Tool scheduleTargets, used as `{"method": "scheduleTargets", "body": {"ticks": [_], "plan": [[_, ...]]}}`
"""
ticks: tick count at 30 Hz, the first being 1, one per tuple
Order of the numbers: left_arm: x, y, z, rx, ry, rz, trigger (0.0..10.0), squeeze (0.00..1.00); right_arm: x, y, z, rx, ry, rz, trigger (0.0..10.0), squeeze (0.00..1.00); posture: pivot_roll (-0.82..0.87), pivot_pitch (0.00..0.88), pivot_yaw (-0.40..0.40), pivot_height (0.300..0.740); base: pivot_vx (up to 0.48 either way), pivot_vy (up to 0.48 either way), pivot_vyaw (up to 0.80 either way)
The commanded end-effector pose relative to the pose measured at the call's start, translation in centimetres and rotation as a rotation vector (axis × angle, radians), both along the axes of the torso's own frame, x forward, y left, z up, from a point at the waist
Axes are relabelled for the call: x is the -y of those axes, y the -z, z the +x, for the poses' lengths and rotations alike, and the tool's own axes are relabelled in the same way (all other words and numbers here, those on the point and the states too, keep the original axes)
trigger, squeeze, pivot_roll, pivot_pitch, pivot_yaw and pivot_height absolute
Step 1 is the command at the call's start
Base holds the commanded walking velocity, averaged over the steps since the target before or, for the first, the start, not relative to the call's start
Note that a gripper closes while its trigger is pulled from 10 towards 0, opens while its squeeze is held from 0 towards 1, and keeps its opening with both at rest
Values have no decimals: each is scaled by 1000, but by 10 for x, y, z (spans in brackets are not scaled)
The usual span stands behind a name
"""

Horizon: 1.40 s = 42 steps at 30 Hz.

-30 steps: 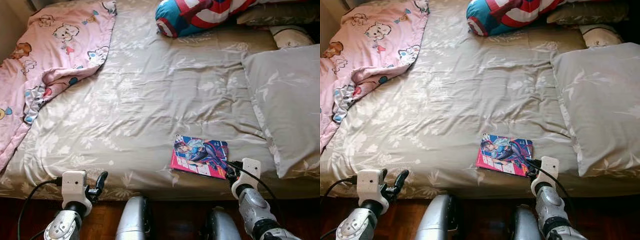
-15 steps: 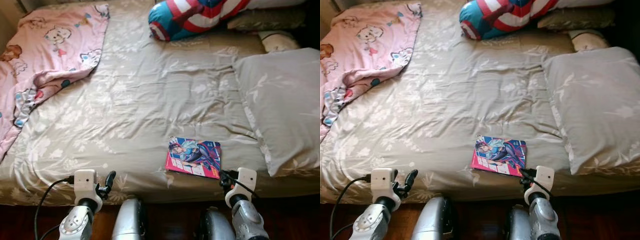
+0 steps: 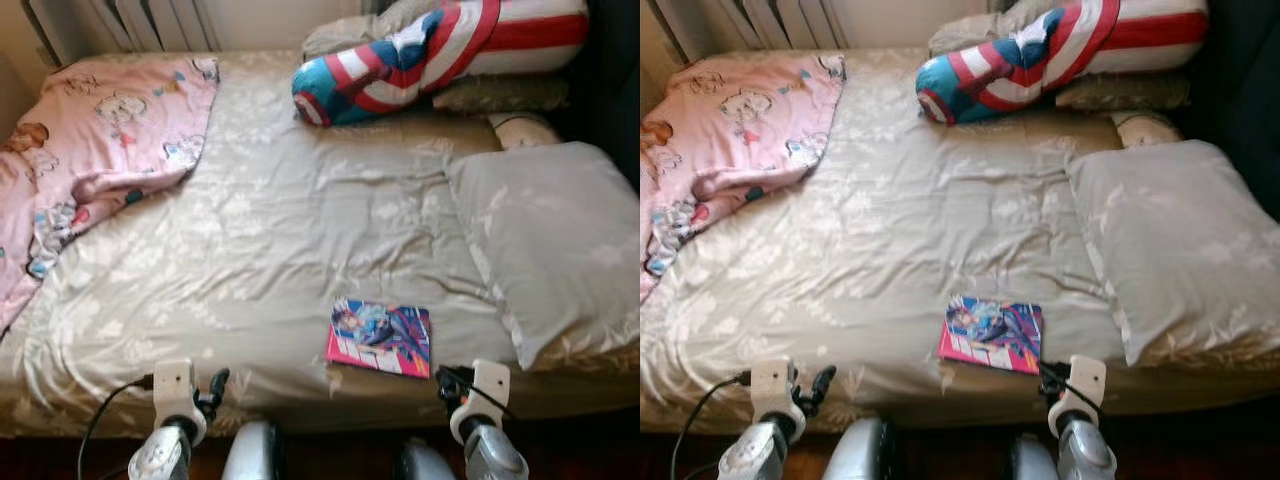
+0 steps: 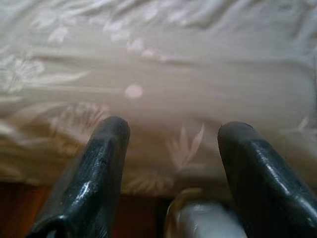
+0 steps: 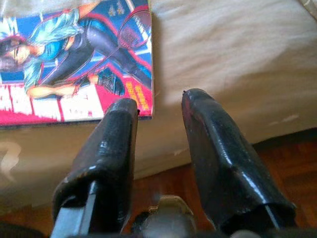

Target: Clean up the room

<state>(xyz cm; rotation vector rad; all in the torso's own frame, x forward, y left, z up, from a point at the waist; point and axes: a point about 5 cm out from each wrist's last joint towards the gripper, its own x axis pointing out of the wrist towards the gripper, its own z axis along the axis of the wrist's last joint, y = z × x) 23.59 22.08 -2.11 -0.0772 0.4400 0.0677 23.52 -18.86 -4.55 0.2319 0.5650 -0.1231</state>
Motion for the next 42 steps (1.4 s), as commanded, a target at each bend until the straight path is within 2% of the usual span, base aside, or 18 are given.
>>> {"method": "scheduleTargets", "body": {"ticks": [1, 5, 9, 13, 17, 20, 26, 29, 33, 42], "plan": [[-11, 9, -8, -62, -18, 25, 10000, 0, -1, 11, -14, -75, -7, 0, 10000, 0, 28, 48, 14, 722, 0, 0, 0], [-21, 22, -21, -173, -40, 39, 10000, 0, -4, 20, -27, -116, -9, 13, 10000, 0, 19, 32, 20, 740, 0, 0, 0], [-23, 28, -28, -215, -49, 40, 10000, 0, -4, 25, -37, -153, 13, 15, 10000, 0, 13, 22, 27, 740, 0, 0, 0], [-19, 36, -35, -272, -38, 38, 10000, 0, -5, 32, -46, -209, 12, 8, 10000, 0, 3, 27, 23, 740, 0, 0, 0], [-16, 42, -40, -316, -42, 36, 10000, 0, -6, 33, -49, -218, 7, 21, 10000, 0, -10, 38, 22, 740, 0, 0, 0], [-11, 46, -45, -350, -4, 47, 10000, 0, -4, 36, -54, -237, 28, 29, 10000, 0, -8, 50, 21, 740, 0, 0, 0], [-17, 48, -51, -378, -10, 57, 10000, 0, -5, 37, -56, -247, -12, 7, 10000, 0, -2, 62, 16, 740, 0, 0, 0], [-20, 49, -54, -391, -20, 60, 10000, 0, -6, 38, -58, -257, -23, -5, 10000, 0, -1, 66, 15, 740, 0, 0, 706], [-16, 49, -52, -385, -16, 60, 10000, 0, -9, 39, -60, -267, -36, 3, 10000, 0, -3, 70, 15, 740, 0, 0, 784], [-14, 49, -50, -388, -9, 57, 10000, 0, -8, 40, -62, -276, -53, 4, 10000, 0, -6, 74, 15, 740, 0, 0, 0]]}}
